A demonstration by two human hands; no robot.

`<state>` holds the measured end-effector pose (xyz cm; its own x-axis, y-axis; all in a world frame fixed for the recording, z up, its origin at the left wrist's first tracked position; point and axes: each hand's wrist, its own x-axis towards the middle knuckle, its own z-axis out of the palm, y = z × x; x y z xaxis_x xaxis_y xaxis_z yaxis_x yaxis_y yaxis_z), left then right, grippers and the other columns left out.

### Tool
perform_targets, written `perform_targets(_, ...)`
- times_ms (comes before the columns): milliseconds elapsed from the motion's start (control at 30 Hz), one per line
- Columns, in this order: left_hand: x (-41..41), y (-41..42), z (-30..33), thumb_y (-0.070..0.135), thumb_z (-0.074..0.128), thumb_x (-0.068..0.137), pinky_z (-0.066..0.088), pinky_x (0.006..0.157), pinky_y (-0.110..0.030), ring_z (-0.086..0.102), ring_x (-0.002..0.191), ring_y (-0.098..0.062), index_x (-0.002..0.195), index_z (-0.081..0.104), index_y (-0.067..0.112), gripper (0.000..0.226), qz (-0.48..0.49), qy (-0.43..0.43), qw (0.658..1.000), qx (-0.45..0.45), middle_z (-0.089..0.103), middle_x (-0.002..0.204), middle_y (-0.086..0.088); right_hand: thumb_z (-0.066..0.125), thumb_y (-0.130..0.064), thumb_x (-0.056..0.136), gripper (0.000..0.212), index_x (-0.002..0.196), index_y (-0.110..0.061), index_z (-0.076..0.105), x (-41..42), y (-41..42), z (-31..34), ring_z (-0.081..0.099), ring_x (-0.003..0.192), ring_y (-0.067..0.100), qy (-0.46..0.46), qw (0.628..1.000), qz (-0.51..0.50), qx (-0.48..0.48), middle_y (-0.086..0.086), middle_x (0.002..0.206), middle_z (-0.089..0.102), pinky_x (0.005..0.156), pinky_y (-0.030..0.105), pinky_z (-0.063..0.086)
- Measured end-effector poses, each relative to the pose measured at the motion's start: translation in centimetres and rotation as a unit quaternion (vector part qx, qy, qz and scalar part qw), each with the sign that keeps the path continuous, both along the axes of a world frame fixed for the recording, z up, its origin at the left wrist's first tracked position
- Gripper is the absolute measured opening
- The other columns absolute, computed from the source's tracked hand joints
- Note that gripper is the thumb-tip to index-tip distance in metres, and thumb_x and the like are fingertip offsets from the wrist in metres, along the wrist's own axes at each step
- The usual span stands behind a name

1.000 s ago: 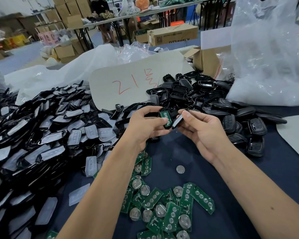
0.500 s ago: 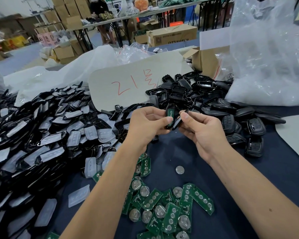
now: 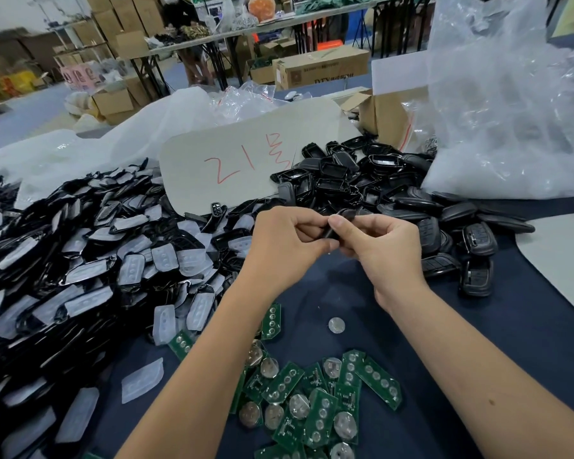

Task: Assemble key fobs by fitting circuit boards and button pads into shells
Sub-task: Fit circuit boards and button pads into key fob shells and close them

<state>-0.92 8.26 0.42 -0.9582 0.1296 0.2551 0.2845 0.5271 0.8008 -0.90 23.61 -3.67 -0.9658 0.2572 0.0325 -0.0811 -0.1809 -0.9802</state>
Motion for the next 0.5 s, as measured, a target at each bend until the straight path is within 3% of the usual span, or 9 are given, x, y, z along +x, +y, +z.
perform_targets(67, -0.2, -0.4, 0.0, 0.011, 0.092, 0.074, 0.063, 0.076, -0.034, 0.072, 0.069, -0.017, 0.090, 0.080, 0.028, 0.026, 0.006, -0.034, 0.999, 0.036, 0.069, 0.069, 0.010, 0.087, -0.055, 0.074, 0.046, 0.074, -0.011, 0.075, 0.0, 0.3, -0.1, 0.066, 0.059, 0.018, 0.002, 0.999, 0.002, 0.043, 0.013, 0.070, 0.073, 0.065, 0.039, 0.059)
perform_targets(133, -0.2, -1.0, 0.0, 0.004, 0.089, 0.077, 0.065, 0.079, -0.042, 0.075, 0.069, -0.020, 0.093, 0.081, 0.025, 0.027, 0.001, -0.060, 0.996, 0.068, 0.071, 0.068, 0.007, 0.078, -0.060, 0.083, 0.040, 0.080, -0.020, 0.077, -0.2, 0.7, -0.2, 0.069, 0.060, 0.018, 0.002, 0.998, 0.026, 0.061, 0.004, 0.072, 0.073, 0.055, 0.031, 0.056)
perform_targets(200, -0.2, -1.5, 0.0, 0.002, 0.086, 0.079, 0.065, 0.077, -0.040, 0.074, 0.067, -0.015, 0.094, 0.083, 0.024, 0.026, -0.013, -0.077, 0.994, 0.074, 0.071, 0.069, 0.005, 0.072, -0.046, 0.096, 0.015, 0.098, -0.033, 0.078, -0.4, 1.0, -0.1, 0.067, 0.061, 0.018, 0.023, 0.995, 0.069, 0.066, -0.004, 0.077, 0.069, 0.048, 0.027, 0.049)
perform_targets(267, -0.1, -1.6, 0.1, 0.002, 0.084, 0.081, 0.065, 0.075, -0.034, 0.073, 0.067, -0.012, 0.087, 0.083, 0.032, 0.031, -0.035, -0.085, 0.993, 0.072, 0.072, 0.068, 0.007, 0.068, -0.031, 0.102, 0.014, 0.111, -0.035, 0.078, -0.4, 1.2, -0.1, 0.061, 0.059, 0.016, 0.044, 0.991, 0.116, 0.047, -0.010, 0.079, 0.066, 0.043, 0.025, 0.042)
perform_targets(367, -0.2, -1.4, 0.0, 0.003, 0.082, 0.083, 0.064, 0.073, -0.030, 0.077, 0.071, -0.015, 0.084, 0.081, 0.043, 0.039, -0.058, -0.084, 0.994, 0.050, 0.077, 0.074, 0.005, 0.066, -0.020, 0.102, 0.018, 0.106, -0.029, 0.081, -0.3, 1.1, 0.0, 0.055, 0.056, 0.013, 0.051, 0.987, 0.143, 0.044, -0.007, 0.076, 0.069, 0.041, 0.021, 0.037)
perform_targets(500, -0.3, -1.2, -0.4, 0.006, 0.086, 0.080, 0.064, 0.071, -0.033, 0.078, 0.073, -0.022, 0.092, 0.081, 0.019, 0.018, -0.026, -0.083, 0.993, 0.079, 0.078, 0.079, -0.004, 0.067, -0.013, 0.101, 0.016, 0.096, -0.017, 0.082, -0.4, 1.1, 0.0, 0.054, 0.053, 0.014, 0.042, 0.992, 0.119, 0.017, 0.004, 0.077, 0.070, 0.041, 0.021, 0.037)
